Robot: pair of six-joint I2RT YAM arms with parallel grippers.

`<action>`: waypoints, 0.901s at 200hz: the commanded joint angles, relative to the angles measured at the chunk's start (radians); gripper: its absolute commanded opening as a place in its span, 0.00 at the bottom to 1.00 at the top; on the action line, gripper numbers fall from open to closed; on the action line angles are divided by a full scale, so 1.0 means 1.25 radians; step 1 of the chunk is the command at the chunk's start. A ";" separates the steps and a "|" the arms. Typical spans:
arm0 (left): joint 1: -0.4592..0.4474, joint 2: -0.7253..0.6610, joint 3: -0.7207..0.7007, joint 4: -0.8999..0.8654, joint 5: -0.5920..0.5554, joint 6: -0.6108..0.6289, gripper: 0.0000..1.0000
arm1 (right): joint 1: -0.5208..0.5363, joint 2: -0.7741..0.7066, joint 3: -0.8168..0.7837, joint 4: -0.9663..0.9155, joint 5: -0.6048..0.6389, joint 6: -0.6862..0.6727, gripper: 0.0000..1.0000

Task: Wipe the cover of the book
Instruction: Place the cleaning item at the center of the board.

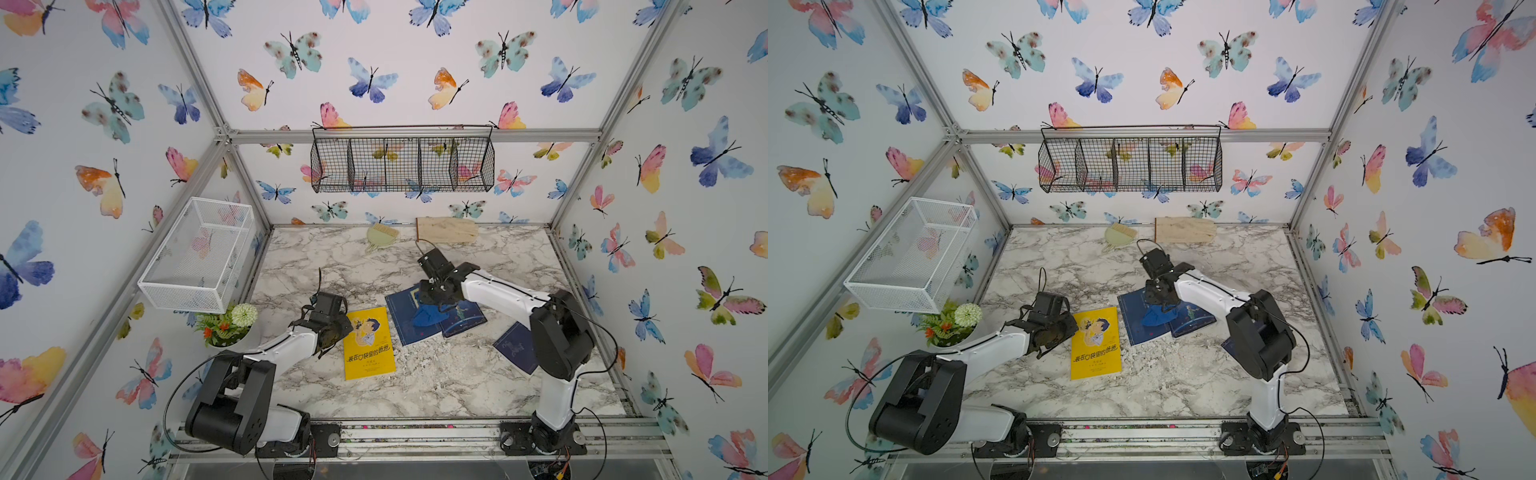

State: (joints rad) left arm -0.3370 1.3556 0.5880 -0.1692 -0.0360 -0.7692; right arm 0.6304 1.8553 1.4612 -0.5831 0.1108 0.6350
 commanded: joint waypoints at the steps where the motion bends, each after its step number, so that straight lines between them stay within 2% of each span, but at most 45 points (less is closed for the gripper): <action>1: -0.040 -0.045 0.026 -0.091 -0.007 0.017 0.14 | -0.140 -0.044 0.045 -0.064 -0.003 -0.066 0.06; 17: -0.080 -0.064 0.040 -0.106 -0.024 0.017 0.16 | -0.259 -0.011 0.068 -0.061 -0.038 -0.082 0.08; 40: -0.126 -0.065 0.062 -0.120 -0.030 0.020 0.17 | -0.360 0.087 0.128 -0.105 -0.009 -0.084 0.11; 58: -0.147 -0.063 0.065 -0.125 -0.035 0.014 0.17 | -0.423 0.163 0.136 -0.106 -0.074 -0.070 0.16; 65: -0.151 -0.062 0.062 -0.125 -0.036 0.012 0.17 | -0.439 0.189 0.133 -0.095 -0.104 -0.065 0.22; 76: -0.156 -0.062 0.057 -0.122 -0.037 0.009 0.17 | -0.454 0.231 0.162 -0.119 -0.133 -0.061 0.29; 88: -0.159 -0.065 0.050 -0.116 -0.037 0.007 0.17 | -0.456 0.250 0.197 -0.149 -0.116 -0.058 0.37; 102: -0.161 -0.068 0.045 -0.111 -0.037 0.007 0.18 | -0.456 0.221 0.197 -0.148 -0.091 -0.044 0.47; 119: -0.161 -0.067 0.044 -0.102 -0.033 0.010 0.20 | -0.456 0.159 0.168 -0.120 -0.069 -0.032 0.65; 153: -0.176 -0.067 0.052 -0.081 -0.026 0.021 0.26 | -0.456 0.070 0.119 -0.085 -0.039 -0.029 0.72; 165: -0.182 -0.072 0.055 -0.077 -0.031 0.021 0.28 | -0.456 0.064 0.095 -0.061 -0.015 -0.035 0.85; 180: -0.187 -0.079 0.060 -0.073 -0.032 0.030 0.30 | -0.458 0.101 0.165 -0.174 0.009 -0.039 0.85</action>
State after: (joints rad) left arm -0.5591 1.2861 0.6472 -0.2749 -0.0589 -0.7555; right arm 0.0597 1.9339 1.6165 -0.6773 0.0525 0.5888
